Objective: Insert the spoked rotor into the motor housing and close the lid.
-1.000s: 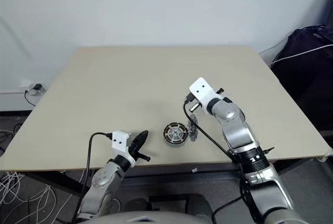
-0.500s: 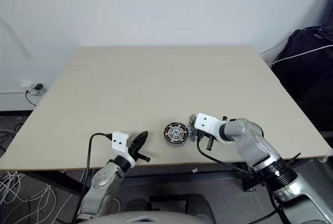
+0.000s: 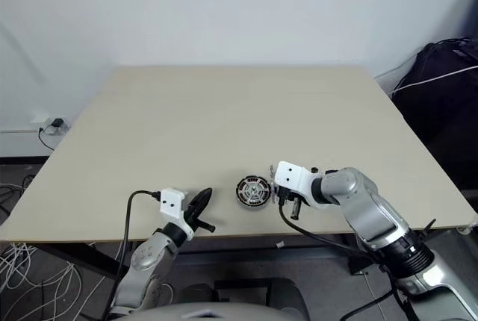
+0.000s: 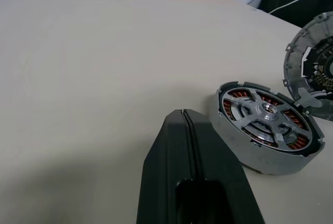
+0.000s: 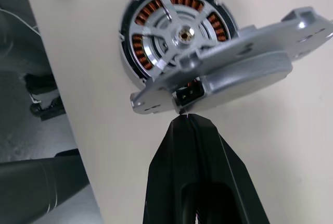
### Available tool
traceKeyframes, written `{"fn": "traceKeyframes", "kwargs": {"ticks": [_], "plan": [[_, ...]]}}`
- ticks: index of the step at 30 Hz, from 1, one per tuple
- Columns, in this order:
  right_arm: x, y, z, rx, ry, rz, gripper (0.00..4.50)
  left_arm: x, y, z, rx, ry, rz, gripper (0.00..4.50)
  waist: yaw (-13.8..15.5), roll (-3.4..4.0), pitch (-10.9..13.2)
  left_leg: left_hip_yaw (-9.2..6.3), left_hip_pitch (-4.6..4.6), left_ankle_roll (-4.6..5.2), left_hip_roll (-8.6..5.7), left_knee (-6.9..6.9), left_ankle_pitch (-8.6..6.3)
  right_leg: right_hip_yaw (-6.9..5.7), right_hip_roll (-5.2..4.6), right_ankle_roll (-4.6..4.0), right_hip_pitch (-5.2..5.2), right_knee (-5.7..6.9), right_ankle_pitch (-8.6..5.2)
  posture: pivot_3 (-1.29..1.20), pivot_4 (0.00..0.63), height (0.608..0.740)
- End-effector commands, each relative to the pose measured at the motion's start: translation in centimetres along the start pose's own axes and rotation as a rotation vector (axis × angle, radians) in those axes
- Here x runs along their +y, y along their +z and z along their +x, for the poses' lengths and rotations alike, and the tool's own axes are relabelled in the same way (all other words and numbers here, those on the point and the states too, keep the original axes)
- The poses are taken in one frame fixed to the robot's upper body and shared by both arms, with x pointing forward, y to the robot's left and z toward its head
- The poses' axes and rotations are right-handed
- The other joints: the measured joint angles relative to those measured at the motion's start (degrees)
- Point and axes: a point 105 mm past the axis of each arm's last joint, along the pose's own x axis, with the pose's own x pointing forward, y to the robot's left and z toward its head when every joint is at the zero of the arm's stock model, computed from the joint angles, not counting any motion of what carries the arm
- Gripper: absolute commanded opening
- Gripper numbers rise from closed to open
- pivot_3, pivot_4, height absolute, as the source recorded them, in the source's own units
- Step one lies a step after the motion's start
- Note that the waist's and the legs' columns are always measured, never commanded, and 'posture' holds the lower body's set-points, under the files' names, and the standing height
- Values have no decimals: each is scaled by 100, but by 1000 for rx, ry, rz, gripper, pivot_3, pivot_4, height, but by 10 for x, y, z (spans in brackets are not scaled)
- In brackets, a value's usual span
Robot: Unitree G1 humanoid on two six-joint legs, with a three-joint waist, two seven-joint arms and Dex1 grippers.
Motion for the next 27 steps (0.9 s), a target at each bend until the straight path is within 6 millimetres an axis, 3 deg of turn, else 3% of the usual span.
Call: {"fn": "traceKeyframes", "kwargs": {"ticks": [1, 12, 27], "plan": [[-8, 26, -7, -91, -43, -47, 34, 0, 9, 2, -37, -9, 11, 0, -5, 0, 0, 0, 0, 0, 0, 0, 0, 0, 0, 0, 0, 0, 0, 0, 0, 740], [3, 42, 28, -210, -58, 74, 34, -2, 7, -1, -24, -53, 13, 0, 2, -2, 0, 2, 0, -2, -1, 0, 1, -1, 0, 1, 3, 1, 0, 0, 0, 740], [9, 46, 47, -240, -52, 154, 34, -21, 1, -14, 52, -243, -3, 0, -27, 2, -2, 4, 2, -5, 1, 0, 2, -1, 0, 1, 2, 5, 0, 0, 0, 740]]}}
